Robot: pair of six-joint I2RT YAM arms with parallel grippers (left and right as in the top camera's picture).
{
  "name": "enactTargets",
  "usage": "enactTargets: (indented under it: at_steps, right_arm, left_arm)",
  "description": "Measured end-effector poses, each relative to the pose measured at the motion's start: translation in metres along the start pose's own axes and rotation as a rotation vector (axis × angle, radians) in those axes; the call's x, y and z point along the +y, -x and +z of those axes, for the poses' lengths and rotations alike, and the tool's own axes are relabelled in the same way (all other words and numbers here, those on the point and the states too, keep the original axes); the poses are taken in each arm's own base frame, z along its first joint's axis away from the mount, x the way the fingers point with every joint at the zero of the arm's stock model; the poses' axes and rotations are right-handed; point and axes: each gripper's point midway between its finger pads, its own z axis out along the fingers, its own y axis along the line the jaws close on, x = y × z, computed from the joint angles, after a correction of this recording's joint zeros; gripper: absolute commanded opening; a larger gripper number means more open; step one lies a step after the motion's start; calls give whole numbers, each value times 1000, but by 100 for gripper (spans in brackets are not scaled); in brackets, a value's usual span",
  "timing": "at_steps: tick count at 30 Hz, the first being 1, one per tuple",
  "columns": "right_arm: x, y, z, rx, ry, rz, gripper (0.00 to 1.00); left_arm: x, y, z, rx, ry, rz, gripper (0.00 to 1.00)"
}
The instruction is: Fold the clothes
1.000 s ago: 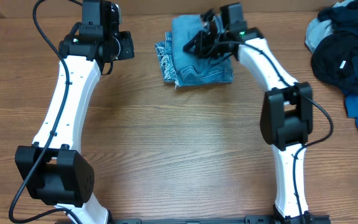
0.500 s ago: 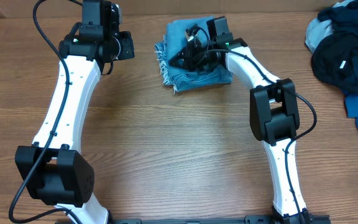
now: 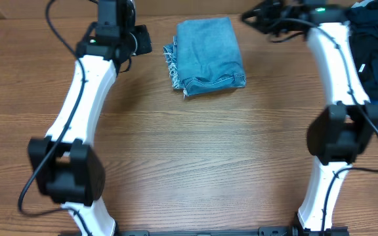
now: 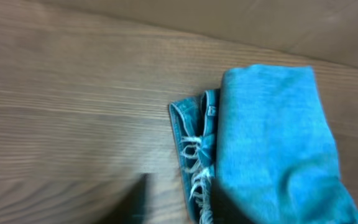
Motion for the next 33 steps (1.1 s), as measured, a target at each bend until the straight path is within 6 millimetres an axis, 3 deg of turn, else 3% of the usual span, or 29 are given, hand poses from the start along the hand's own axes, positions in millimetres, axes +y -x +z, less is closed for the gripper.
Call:
enactTargets:
  at_steps: [2, 6, 13, 23, 28, 33]
  right_arm:
    - [-22, 5, -17, -31, -111, 15, 4]
    - [-54, 5, -24, -38, -243, 14, 4]
    - [-74, 10, -30, -51, -328, -44, 4]
    - [-87, 12, -27, -53, -371, -75, 4]
    - [-111, -1, -2, 5, -378, -46, 4]
    - [-140, -28, 41, 102, -388, -12, 4]
  left_arm:
    - [3, -9, 30, 22, -11, -47, 100]
    - [7, -34, 90, 78, -68, -155, 100]
    - [-9, -63, 154, 142, -311, -265, 100]
    - [-31, -75, 157, 221, -515, -304, 100]
    - [-39, -78, 154, 250, -587, -315, 100]
    - [-53, -75, 147, 257, -693, -310, 100]
